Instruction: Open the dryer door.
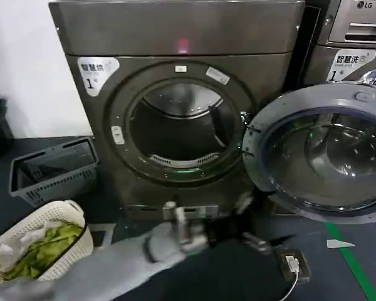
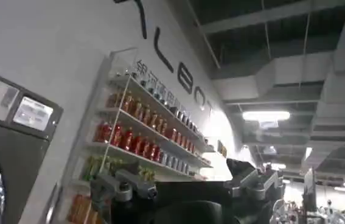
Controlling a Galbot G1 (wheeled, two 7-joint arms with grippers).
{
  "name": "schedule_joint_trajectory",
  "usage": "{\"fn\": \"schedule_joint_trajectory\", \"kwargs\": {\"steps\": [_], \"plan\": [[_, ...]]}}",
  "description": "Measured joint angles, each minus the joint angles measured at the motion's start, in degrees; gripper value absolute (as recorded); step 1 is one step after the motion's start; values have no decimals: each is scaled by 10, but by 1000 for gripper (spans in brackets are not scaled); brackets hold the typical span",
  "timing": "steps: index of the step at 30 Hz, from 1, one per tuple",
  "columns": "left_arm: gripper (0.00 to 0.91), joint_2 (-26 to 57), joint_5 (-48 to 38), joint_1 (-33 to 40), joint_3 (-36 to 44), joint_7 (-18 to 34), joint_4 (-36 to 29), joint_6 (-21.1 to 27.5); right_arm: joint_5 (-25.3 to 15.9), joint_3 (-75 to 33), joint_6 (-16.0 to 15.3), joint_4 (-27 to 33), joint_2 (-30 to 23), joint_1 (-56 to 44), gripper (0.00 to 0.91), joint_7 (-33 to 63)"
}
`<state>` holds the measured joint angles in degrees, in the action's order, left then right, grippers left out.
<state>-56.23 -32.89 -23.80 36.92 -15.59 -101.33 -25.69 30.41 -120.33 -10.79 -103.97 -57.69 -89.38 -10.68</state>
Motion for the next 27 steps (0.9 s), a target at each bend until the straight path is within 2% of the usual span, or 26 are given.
{"fn": "schedule_joint_trajectory", "kwargs": {"steps": [3,7,10,15,18,24,27], "plan": [[907,75,51,-15,-12,19,-25,14,-26,-6,-5,-2,5,0,907,0],[907,180,70,-44,-32,13,-69,50,-68,-12,-5,5,11,4,907,3],[907,263,72,-74,-54,-17,-106,72,-86,-17,-1,9,17,9,907,1],[907,398,99,-147,-118,-67,-152,86,-88,-24,1,7,26,16,907,-3],[907,468,110,-174,-156,-85,-154,81,-89,-18,5,16,30,23,907,-3],[907,591,180,-200,-200,-86,-117,22,-89,-6,8,24,33,38,907,-6],[907,634,204,-204,-218,-103,-84,28,-90,-2,8,27,37,45,907,-7]]}}
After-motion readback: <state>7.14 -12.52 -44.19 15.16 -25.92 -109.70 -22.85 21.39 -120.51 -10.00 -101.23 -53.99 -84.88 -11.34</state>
